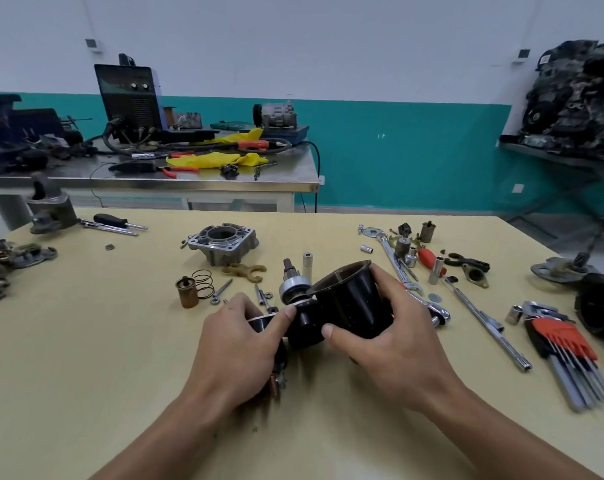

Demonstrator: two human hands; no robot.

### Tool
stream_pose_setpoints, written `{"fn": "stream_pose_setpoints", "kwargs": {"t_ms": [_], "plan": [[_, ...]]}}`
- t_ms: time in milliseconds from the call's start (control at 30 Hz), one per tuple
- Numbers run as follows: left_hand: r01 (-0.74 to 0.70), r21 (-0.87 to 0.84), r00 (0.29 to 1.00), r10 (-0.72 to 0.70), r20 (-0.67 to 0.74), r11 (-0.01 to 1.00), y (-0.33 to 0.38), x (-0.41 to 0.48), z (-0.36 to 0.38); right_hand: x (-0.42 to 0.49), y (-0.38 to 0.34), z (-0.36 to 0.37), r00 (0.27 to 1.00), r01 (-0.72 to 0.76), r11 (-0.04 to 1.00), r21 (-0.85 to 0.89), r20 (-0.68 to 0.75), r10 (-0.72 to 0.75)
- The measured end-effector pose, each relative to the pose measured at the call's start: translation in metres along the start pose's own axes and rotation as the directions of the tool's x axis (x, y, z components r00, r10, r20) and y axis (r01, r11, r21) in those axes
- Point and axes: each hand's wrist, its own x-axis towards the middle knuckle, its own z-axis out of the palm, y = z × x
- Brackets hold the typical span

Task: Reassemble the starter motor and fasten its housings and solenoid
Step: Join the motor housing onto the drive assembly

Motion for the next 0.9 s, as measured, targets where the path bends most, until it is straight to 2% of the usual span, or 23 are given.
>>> {"fn": "stream_pose_setpoints", "kwargs": {"t_ms": [167,233,333,467,533,667,800,900], "plan": [[0.036,-0.054,0.999,-0.036,0.005,0.998,-0.004,0.005,-0.003,0.001,0.001,-0.002,0.999,0.002,1.000,0.021,-0.034,-0.002],[0.108,-0.164,0.994,-0.106,0.019,0.981,-0.004,0.008,-0.004,0.001,0.000,-0.002,0.999,0.003,1.000,-0.004,-0.041,-0.003],[0.222,-0.415,0.972,-0.236,0.016,0.882,-0.001,0.011,-0.006,0.000,-0.006,0.000,0.999,0.003,0.998,-0.059,-0.050,-0.006],[0.322,-0.664,0.928,-0.363,0.081,0.675,0.005,0.014,-0.013,-0.001,-0.014,-0.001,0.998,0.066,0.981,-0.180,0.002,-0.067],[0.306,-0.702,0.931,-0.356,0.080,0.644,0.008,0.013,-0.013,-0.003,-0.017,0.004,0.996,0.085,0.956,-0.280,0.053,-0.073],[0.244,-0.711,0.947,-0.319,0.030,0.659,0.012,0.010,-0.008,-0.007,-0.016,0.017,0.991,0.132,0.894,-0.428,0.078,-0.109],[0.297,-0.716,0.932,-0.354,0.075,0.632,0.011,0.009,-0.007,-0.007,-0.010,0.019,0.997,0.078,0.918,-0.389,0.049,-0.064],[0.389,-0.764,0.903,-0.378,0.205,0.515,0.014,0.010,-0.013,-0.006,-0.005,0.017,0.999,0.037,0.944,-0.329,0.000,-0.040]]}}
